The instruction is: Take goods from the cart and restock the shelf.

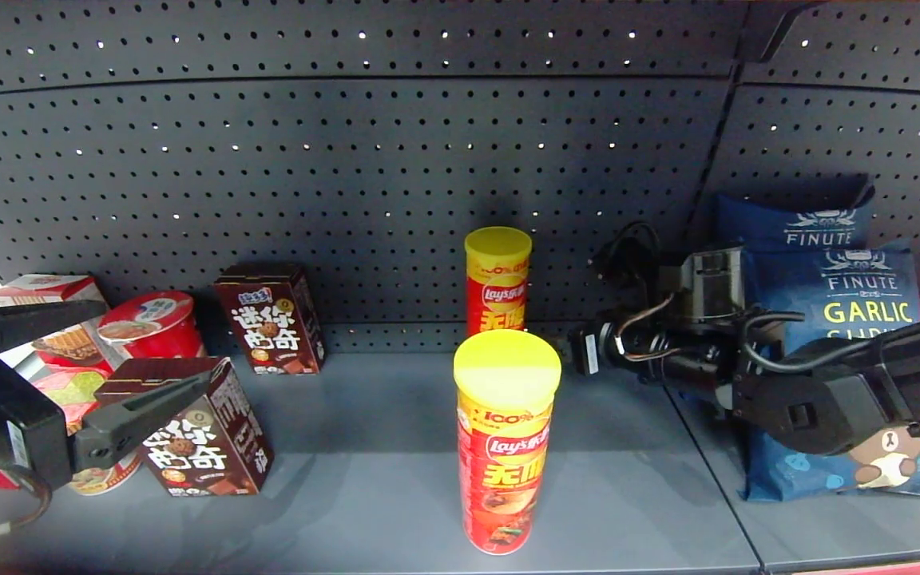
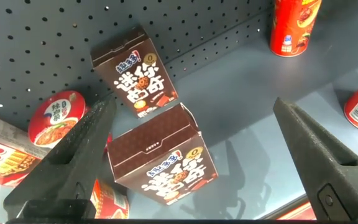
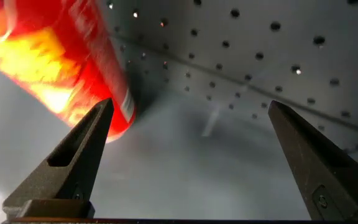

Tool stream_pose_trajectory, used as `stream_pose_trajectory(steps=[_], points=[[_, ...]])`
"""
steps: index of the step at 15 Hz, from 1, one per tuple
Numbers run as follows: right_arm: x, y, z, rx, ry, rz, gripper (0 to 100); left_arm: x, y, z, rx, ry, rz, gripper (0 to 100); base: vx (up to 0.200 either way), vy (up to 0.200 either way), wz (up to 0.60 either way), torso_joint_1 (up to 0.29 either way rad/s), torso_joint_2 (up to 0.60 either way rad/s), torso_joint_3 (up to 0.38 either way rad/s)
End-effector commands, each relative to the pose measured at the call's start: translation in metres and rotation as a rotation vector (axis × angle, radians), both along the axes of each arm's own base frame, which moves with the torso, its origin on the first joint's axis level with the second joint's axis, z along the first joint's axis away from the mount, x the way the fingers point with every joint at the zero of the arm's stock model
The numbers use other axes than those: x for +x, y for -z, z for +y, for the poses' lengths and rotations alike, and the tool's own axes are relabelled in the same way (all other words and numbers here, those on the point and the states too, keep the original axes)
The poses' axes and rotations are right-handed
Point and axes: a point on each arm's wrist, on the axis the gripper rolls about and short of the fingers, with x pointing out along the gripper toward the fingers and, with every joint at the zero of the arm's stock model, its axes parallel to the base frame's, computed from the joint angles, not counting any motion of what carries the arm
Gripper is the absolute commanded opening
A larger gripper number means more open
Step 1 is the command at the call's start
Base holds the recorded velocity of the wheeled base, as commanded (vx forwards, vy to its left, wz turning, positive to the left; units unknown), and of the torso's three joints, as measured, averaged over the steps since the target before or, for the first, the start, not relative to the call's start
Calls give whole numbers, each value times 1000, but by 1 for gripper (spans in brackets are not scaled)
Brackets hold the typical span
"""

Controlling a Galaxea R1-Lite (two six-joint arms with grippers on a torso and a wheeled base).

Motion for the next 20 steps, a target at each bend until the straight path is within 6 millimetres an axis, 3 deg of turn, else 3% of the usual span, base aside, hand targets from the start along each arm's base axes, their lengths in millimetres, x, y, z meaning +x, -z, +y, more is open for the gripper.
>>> stream_pose_trajectory(steps=[1, 8, 14, 17, 20], points=[[11, 7, 6, -5, 2, 7, 100, 0, 1, 0, 1, 0, 4, 100, 0, 0, 0, 0, 0, 0], [20, 17, 18, -10, -15, 16, 100, 0, 3, 0, 3, -3, 12, 100, 0, 0, 0, 0, 0, 0], [13, 8, 14, -1, -10, 2, 100, 0, 4, 1, 3, -3, 15, 100, 0, 0, 0, 0, 0, 0], [-11, -14, 9, 20, -34, -34, 100, -1, 9, 1, 6, -7, 30, 100, 0, 0, 0, 0, 0, 0], [-62, -62, -18, 76, -13, -133, 100, -11, 7, 3, -1, -10, -2, 100, 0, 0, 0, 0, 0, 0]])
